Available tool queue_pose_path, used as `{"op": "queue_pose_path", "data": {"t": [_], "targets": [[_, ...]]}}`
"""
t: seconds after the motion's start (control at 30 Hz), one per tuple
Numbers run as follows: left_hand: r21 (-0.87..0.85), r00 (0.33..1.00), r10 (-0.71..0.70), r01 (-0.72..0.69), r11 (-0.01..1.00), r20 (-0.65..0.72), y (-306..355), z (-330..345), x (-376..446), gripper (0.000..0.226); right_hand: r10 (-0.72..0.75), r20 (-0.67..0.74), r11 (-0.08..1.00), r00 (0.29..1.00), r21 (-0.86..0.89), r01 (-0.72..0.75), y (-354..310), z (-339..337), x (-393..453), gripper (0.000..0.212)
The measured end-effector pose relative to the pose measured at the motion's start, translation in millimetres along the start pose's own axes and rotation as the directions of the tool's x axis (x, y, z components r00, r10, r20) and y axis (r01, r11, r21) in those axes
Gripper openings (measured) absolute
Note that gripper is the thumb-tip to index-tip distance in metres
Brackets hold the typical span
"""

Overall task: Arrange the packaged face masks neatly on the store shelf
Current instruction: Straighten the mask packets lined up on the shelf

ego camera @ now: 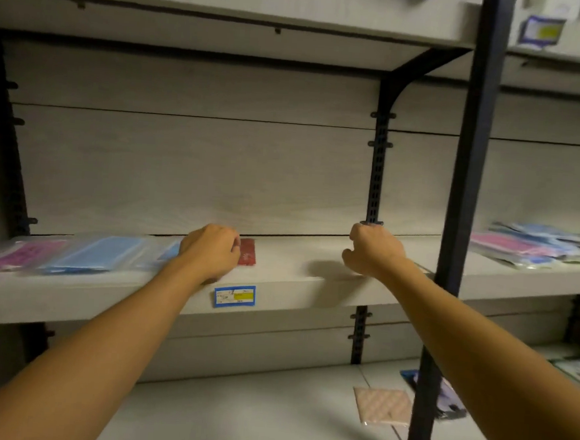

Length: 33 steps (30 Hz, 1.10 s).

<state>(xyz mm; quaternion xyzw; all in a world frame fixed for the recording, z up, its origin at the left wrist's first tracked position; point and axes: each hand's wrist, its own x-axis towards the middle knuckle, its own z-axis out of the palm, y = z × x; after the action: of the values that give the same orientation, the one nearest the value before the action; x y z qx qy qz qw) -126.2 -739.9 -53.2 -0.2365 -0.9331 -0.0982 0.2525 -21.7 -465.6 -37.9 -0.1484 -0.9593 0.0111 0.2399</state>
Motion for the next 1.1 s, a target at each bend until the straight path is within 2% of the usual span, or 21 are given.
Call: {"op": "queue_pose_path", "data": {"t": [0.13,0.23,0.37,0.53,0.63,0.8,1.1], "targets": [[-0.017,0.999,0.05,-0.05,0.999,-0.004,62,-8,-7,0.024,0.012,-0.03,1.0,0.999,0.014,-0.012,48,-22,-26,0.03],[-0.094,0.998,0.059,-0.061,0.994,-0.018,111,-12,-15,0.026,0.016,-0.054,1.0,0.998,0.009,-0.016,84,-35,-45,0.032],[-0.188,0.997,0.061,-0.071,0.98,-0.056,180,-8,-33,0.023,-0.04,-0.057,0.999,0.998,0.012,0.041,124,-44,-68,0.032],[-0.19,0.992,0.109,-0.119,0.975,-0.065,264,-4,-49,0.025,-0.088,-0.077,0.995,0.993,0.041,0.092,175,-55,-94,0.032],[-0.201,0.99,0.131,-0.14,0.969,-0.057,308,-7,-51,0.025,-0.064,-0.048,0.998,0.997,0.005,0.064,218,-63,-106,0.038],[-0.242,0.983,0.179,-0.18,0.953,-0.028,371,-9,-50,0.021,0.011,0.028,0.999,1.0,-0.047,-0.009,291,-76,-120,0.037],[-0.233,0.966,0.254,-0.238,0.943,0.04,441,18,-22,0.028,0.11,0.099,0.987,0.989,-0.126,-0.097,385,-80,-120,0.037]]}}
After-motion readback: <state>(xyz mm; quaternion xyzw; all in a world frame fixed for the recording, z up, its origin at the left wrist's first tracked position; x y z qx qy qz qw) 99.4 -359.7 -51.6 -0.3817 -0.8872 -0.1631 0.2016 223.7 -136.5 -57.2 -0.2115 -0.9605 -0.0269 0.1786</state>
